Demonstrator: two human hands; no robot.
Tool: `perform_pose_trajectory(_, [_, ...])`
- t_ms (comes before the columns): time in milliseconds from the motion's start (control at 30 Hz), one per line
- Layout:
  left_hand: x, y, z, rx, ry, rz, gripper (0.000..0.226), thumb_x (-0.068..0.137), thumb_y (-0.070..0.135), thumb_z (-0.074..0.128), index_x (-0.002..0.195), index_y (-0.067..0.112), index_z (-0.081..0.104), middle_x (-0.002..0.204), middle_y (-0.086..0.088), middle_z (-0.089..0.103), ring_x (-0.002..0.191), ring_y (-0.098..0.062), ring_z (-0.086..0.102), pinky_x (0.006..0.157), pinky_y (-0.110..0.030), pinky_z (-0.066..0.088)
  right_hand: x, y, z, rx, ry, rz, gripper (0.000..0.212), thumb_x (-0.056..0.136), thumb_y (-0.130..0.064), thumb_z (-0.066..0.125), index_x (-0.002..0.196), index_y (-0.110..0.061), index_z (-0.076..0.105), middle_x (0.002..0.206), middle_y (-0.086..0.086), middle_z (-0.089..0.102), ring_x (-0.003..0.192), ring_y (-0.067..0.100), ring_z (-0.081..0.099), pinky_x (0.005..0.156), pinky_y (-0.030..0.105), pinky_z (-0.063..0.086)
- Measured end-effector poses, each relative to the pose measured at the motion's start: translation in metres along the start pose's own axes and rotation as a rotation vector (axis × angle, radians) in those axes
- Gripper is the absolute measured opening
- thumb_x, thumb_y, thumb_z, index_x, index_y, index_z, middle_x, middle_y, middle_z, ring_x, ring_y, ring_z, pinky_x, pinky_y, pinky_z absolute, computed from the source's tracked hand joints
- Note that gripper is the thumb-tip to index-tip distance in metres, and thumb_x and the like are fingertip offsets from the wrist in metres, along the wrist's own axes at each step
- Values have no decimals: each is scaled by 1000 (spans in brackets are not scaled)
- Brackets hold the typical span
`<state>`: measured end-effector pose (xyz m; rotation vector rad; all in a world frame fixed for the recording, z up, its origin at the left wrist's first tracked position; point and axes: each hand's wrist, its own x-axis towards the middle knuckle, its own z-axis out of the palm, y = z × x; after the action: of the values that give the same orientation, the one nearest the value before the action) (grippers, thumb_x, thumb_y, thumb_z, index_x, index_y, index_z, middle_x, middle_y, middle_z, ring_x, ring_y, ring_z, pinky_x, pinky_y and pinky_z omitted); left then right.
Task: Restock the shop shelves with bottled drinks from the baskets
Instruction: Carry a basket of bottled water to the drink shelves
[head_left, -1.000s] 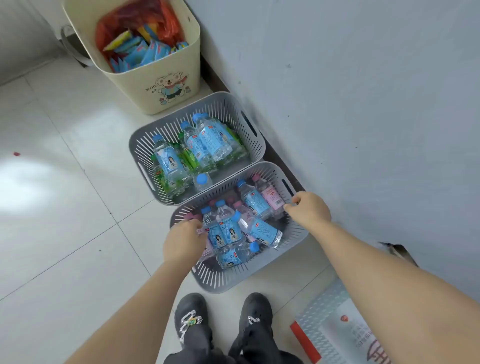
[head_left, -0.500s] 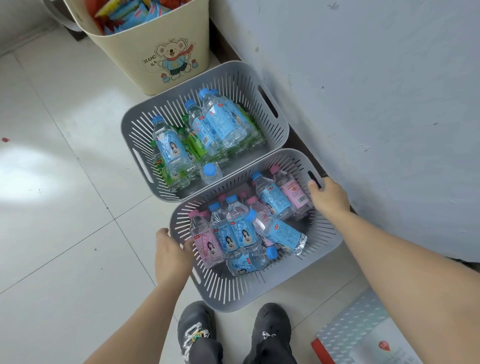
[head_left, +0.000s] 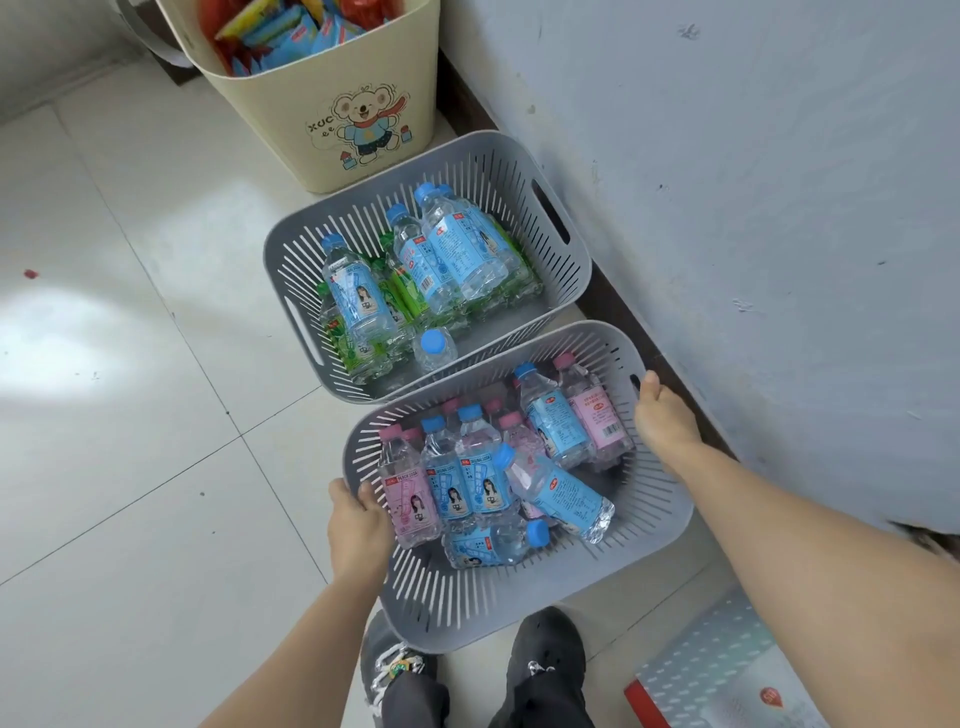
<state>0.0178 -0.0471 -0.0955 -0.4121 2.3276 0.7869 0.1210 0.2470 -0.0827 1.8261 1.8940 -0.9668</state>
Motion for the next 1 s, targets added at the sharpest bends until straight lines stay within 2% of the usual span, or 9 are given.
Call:
perform_pose_trajectory(133, [-17, 5, -40, 19, 29, 64, 23, 103, 22, 28, 99, 4, 42, 84, -10, 52, 77, -29, 49, 69, -36, 35, -39, 12, -6, -47, -18, 39, 69, 102, -46, 10, 134, 1, 49, 138, 24, 50, 129, 39, 46, 108, 45, 35])
perform_pose_trajectory(400, [-79, 22, -144, 56, 69, 102, 24, 103, 22, 31, 88, 6, 41, 75, -6, 49, 75, -29, 47, 68, -36, 33, -152, -9, -57, -23, -55, 11, 62, 105, -37, 13, 128, 5, 53, 130, 27, 54, 124, 39, 48, 103, 40, 36])
perform_pose_trajectory(533, [-113, 39, -197, 51, 89, 127, 26, 103, 23, 30, 88, 6, 42, 77, -9, 51, 75, -30, 48, 67, -37, 34, -207, -32, -93, -18, -37, -49, 62, 105, -35, 13, 126, 8, 53, 131, 29, 54, 125, 38, 49, 102, 39, 36])
perform_pose_trajectory(633, [-139, 57, -237, 25, 102, 164, 27, 103, 23, 31, 90, 5, 44, 79, -11, 53, 74, -30, 49, 67, -38, 35, -244, -46, -119, -8, 5, -98, 64, 104, -38, 13, 128, 5, 53, 134, 27, 52, 127, 39, 47, 106, 42, 35])
perform_pose_trajectory(867, [-203, 95, -324, -49, 140, 233, 25, 104, 25, 31, 94, 8, 47, 78, -2, 52, 75, -25, 49, 67, -36, 35, -328, -75, -180, 22, 74, -206, 68, 104, -40, 12, 120, 7, 58, 124, 29, 58, 118, 40, 53, 103, 46, 41])
perform_pose_trajectory(1000, [-234, 108, -364, -65, 161, 286, 26, 103, 27, 32, 96, 9, 49, 85, -5, 54, 79, -24, 51, 69, -35, 36, -372, -87, -213, 38, 87, -262, 65, 105, -37, 12, 126, 8, 54, 129, 30, 54, 123, 39, 50, 104, 41, 37])
